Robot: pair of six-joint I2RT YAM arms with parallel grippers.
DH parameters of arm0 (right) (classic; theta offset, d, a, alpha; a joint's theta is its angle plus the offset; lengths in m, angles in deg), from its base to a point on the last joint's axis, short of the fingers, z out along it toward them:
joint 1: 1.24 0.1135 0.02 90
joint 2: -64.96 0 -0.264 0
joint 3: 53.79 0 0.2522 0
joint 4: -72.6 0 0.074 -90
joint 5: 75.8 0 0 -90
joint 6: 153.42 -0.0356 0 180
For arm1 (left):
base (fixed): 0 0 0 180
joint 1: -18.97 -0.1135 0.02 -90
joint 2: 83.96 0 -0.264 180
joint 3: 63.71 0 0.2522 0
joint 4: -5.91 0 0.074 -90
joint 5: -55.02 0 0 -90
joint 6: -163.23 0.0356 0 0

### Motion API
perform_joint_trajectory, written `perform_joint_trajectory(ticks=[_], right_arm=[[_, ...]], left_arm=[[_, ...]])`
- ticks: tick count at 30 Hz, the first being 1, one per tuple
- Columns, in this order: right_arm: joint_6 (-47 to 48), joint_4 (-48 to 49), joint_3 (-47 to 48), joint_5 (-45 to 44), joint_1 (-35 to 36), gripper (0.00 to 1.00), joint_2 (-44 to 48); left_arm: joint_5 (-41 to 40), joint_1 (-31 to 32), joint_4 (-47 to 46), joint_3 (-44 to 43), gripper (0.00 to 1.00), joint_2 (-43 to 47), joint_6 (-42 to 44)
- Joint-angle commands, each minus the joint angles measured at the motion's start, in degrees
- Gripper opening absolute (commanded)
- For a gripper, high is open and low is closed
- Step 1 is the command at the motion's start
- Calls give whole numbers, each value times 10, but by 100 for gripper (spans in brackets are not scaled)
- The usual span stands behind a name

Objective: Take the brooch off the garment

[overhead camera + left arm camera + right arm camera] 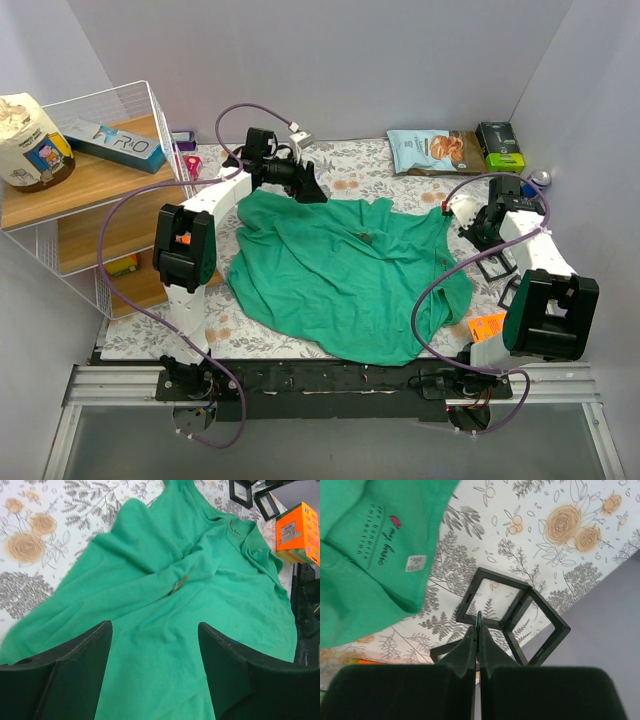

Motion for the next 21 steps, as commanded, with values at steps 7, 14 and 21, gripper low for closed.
perform_joint_trajectory(ticks=[7, 14, 21], right_arm=[[64, 17, 9, -60, -6, 1, -7], [131, -51, -38, -54, -6, 1, 48], [137, -61, -81, -98, -7, 1, 82]], left_arm=[[-22, 8, 1, 106, 69, 91, -2], [-9, 8, 1, 100, 69, 81, -20], [0, 8, 61, 57, 69, 52, -18]])
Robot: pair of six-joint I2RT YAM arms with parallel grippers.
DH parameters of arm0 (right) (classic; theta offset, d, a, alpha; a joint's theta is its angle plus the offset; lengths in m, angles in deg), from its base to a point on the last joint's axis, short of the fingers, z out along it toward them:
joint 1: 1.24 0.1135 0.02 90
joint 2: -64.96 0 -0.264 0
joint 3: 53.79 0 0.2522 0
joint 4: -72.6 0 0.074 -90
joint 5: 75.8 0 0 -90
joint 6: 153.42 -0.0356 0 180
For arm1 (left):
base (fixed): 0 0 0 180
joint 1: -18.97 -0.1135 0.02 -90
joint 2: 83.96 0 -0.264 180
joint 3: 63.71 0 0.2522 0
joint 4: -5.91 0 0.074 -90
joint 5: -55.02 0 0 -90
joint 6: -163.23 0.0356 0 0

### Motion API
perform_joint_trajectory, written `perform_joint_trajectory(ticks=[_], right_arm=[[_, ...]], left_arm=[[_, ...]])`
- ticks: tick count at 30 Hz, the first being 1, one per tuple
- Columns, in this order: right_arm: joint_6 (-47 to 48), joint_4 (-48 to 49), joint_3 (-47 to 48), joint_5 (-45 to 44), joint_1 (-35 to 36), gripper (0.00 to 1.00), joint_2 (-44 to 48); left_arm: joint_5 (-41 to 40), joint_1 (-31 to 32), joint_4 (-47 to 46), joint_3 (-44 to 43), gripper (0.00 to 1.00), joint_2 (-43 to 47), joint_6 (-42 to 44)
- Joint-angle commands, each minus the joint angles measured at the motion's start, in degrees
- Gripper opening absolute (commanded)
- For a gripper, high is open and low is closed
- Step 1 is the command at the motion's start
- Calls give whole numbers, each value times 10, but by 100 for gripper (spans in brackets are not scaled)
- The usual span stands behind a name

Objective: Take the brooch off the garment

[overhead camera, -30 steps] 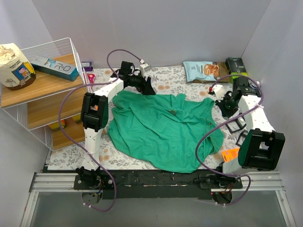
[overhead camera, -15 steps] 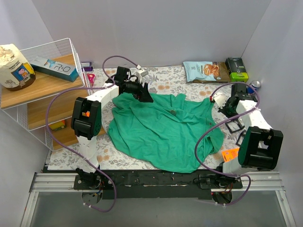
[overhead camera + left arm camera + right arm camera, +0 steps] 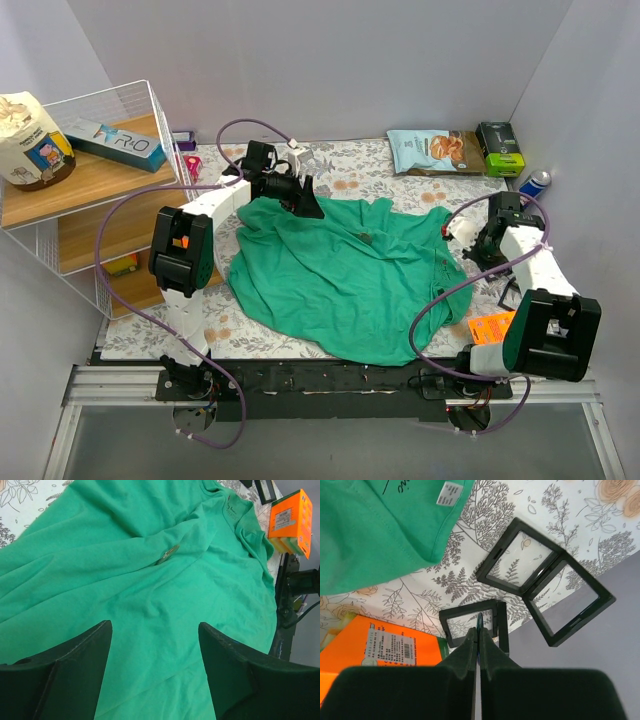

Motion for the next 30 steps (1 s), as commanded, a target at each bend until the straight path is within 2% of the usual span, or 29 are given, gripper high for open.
perform_joint_trajectory(ticks=[1, 5, 9, 30], right_arm=[[49, -24, -28, -35, -3, 1, 28], [60, 33, -84, -65, -3, 1, 55], [70, 85, -104, -103, -5, 1, 42], [127, 130, -113, -143, -24, 1, 0]], left_arm=[[16, 2, 53, -50, 69, 7, 6], [9, 3, 99, -73, 69, -9, 22], [-8, 7, 127, -91, 69, -19, 24], [-26, 23, 128, -71, 69, -1, 30]])
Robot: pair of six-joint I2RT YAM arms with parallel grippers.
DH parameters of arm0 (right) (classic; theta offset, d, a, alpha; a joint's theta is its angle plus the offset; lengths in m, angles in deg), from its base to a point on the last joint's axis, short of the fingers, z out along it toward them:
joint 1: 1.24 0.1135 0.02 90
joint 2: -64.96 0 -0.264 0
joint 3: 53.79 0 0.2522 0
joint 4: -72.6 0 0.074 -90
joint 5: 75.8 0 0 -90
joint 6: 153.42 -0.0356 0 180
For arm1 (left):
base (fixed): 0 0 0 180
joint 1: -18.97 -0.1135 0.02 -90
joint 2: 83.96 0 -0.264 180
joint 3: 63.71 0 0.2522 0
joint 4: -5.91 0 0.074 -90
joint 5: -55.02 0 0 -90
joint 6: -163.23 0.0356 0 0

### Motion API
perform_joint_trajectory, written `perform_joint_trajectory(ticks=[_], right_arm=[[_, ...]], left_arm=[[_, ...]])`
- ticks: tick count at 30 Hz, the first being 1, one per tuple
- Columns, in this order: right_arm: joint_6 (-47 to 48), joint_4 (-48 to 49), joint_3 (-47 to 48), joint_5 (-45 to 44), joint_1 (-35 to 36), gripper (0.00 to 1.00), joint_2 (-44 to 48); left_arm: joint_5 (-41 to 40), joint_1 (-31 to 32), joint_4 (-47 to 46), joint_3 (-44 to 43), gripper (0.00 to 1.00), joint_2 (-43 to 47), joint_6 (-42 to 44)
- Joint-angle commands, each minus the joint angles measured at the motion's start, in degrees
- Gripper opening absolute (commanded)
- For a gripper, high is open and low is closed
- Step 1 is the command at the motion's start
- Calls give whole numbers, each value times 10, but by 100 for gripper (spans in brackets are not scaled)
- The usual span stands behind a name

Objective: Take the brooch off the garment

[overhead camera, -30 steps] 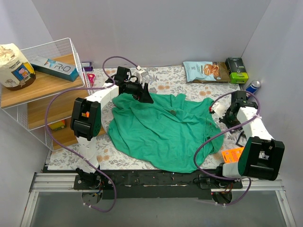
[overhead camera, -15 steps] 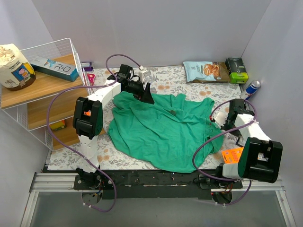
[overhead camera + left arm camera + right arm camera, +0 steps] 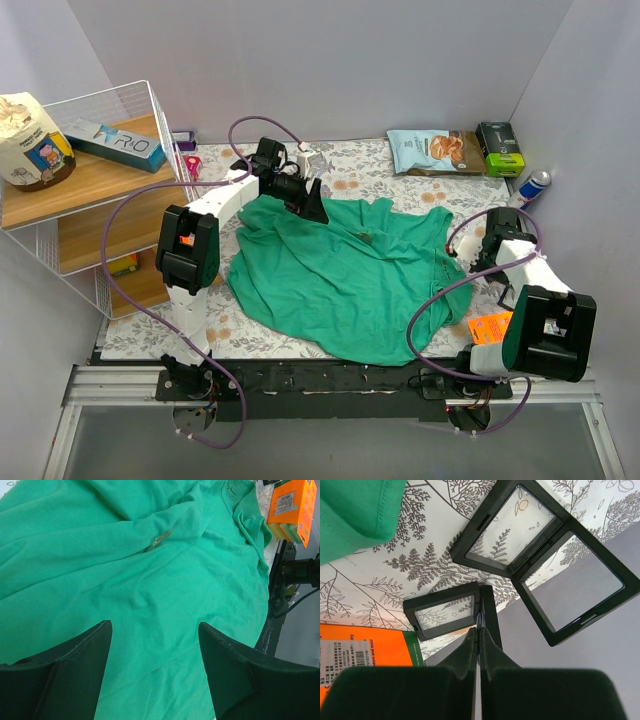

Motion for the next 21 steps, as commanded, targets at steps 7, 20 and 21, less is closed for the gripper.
perform_joint_trajectory(ticks=[7, 20, 21], right_arm=[[62, 5, -10, -18, -23, 1, -13], [58, 46, -42, -20, -29, 1, -23], [58, 51, -42, -21, -29, 1, -22]], left_arm=[[-7, 0, -1, 1, 69, 25, 9], [-16, 3, -3, -7, 69, 26, 9], [-17, 5, -3, -8, 69, 26, 9]])
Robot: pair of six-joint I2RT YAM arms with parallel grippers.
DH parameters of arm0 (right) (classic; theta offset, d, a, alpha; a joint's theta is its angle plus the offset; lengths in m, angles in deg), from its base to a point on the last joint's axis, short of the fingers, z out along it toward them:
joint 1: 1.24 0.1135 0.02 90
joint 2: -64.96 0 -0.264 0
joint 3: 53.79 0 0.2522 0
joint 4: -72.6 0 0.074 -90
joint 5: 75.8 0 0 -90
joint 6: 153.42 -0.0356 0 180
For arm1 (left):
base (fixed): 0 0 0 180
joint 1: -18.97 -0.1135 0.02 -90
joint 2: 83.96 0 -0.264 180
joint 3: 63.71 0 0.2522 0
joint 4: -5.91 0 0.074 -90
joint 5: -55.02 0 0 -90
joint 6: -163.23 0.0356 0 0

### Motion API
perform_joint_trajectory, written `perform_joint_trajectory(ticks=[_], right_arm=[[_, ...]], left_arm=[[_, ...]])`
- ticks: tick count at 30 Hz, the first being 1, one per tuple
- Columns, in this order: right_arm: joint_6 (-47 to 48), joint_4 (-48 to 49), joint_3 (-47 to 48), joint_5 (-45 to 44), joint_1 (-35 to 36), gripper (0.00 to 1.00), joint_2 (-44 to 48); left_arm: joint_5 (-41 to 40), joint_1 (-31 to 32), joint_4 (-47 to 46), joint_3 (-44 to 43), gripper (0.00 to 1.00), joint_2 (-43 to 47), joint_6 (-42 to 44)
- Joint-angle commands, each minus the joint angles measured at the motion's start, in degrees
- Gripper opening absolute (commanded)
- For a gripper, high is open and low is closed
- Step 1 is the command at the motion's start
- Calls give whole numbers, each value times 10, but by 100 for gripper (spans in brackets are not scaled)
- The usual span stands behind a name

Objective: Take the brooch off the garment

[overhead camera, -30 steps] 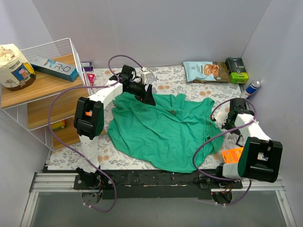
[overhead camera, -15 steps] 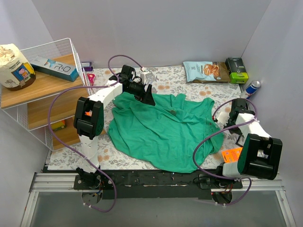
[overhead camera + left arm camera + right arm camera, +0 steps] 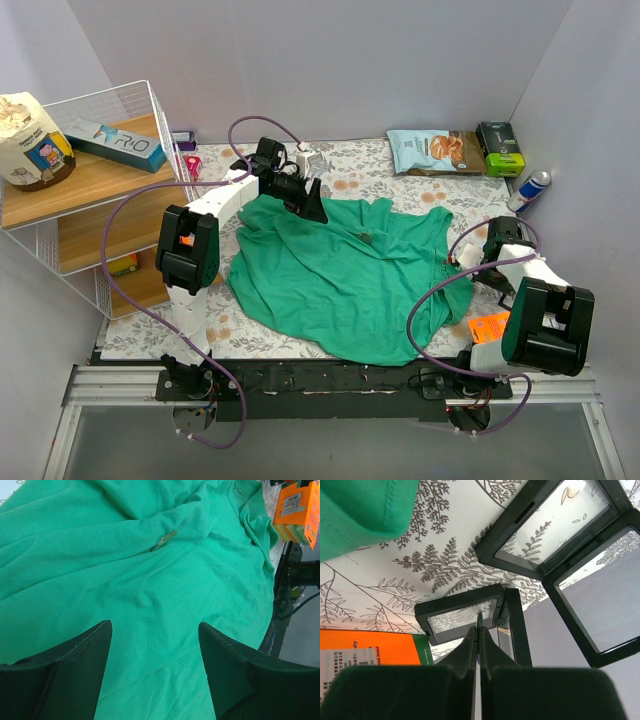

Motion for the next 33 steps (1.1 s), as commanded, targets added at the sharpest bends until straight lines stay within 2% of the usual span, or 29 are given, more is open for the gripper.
perform_joint_trajectory(ticks=[1, 15, 19, 33], right_arm=[[41, 24, -3, -8, -2, 1, -1], [24, 24, -5, -18, -3, 2, -16], [13, 14, -5, -16, -3, 12, -15], [-12, -20, 24, -9, -2, 26, -13]], left_arm=[[-3, 6, -3, -8, 69, 26, 8], [-2, 13, -2, -1, 69, 26, 8], [-1, 13, -2, -1, 69, 25, 8], [7, 13, -9, 3, 69, 21, 7]])
